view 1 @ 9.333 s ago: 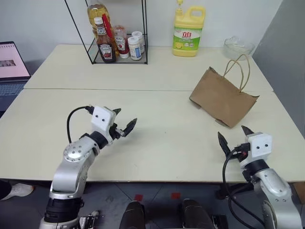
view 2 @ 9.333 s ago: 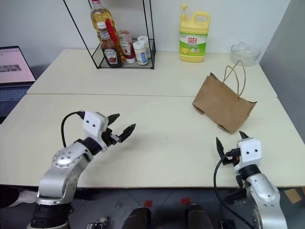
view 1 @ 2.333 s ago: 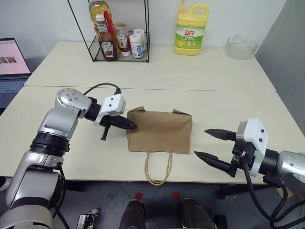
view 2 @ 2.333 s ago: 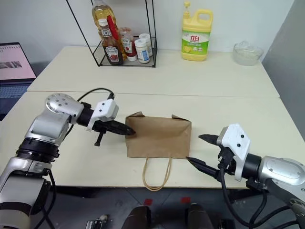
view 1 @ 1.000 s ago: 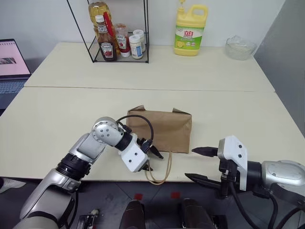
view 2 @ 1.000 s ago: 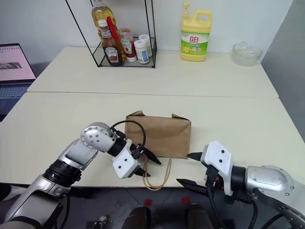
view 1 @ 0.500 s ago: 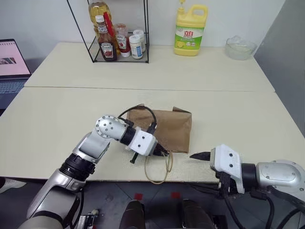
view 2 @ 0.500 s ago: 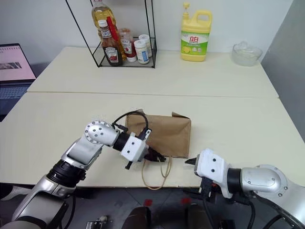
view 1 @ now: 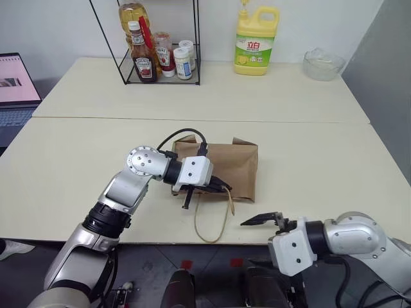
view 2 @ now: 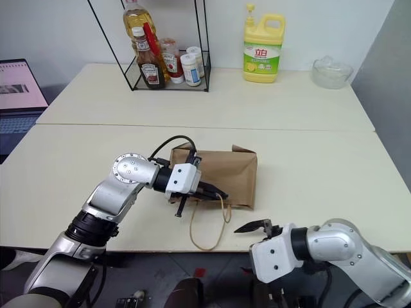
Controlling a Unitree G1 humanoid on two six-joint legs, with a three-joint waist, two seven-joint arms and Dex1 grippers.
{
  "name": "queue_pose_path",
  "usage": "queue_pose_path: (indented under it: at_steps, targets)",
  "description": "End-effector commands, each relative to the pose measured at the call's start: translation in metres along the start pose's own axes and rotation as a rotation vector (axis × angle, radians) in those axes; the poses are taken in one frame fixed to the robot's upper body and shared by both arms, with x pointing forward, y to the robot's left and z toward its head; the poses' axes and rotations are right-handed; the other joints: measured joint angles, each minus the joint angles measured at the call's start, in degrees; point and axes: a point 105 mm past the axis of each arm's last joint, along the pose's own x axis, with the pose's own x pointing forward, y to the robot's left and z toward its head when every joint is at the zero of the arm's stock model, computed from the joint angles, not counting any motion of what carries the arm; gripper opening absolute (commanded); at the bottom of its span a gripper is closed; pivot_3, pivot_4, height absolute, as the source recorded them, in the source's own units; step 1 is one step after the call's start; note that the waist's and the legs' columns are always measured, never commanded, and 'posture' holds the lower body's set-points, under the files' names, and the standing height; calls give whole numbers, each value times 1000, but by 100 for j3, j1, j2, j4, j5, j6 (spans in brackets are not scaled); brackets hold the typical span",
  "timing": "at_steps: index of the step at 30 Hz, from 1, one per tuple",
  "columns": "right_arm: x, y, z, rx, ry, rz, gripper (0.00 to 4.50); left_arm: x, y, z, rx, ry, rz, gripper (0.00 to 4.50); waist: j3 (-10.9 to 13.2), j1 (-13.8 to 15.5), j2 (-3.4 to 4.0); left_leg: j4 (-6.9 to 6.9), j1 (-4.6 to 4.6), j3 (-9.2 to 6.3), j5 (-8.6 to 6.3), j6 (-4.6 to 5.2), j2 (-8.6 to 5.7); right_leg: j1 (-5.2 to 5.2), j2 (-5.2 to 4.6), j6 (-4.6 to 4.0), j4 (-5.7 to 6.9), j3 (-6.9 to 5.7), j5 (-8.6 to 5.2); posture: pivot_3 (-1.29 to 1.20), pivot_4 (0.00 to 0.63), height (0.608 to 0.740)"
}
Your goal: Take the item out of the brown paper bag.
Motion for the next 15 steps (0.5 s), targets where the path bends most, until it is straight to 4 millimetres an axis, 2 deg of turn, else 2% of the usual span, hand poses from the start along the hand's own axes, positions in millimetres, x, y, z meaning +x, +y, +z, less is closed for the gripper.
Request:
queue_pose_path:
  at_steps: [1,6,15]
  targets:
    - [9,-4,3,-104,-18,9,3816,-3,8,14,48,-34,32,34,0,1,0,0,4,0,0,0,0,6,0,0,0,-1,0,0,150,740]
    - [23,-15,0,-189,-10,-13,3816,-3,8,14,49,-37,35,34,0,3,0,-2,22,0,0,0,0,24,0,0,-3,-1,0,0,150,740]
    - [45,-30,-11,-214,24,-43,3816,-3,11,18,46,-42,39,34,0,3,0,-1,24,0,0,0,0,25,-1,-1,0,-1,0,0,150,740]
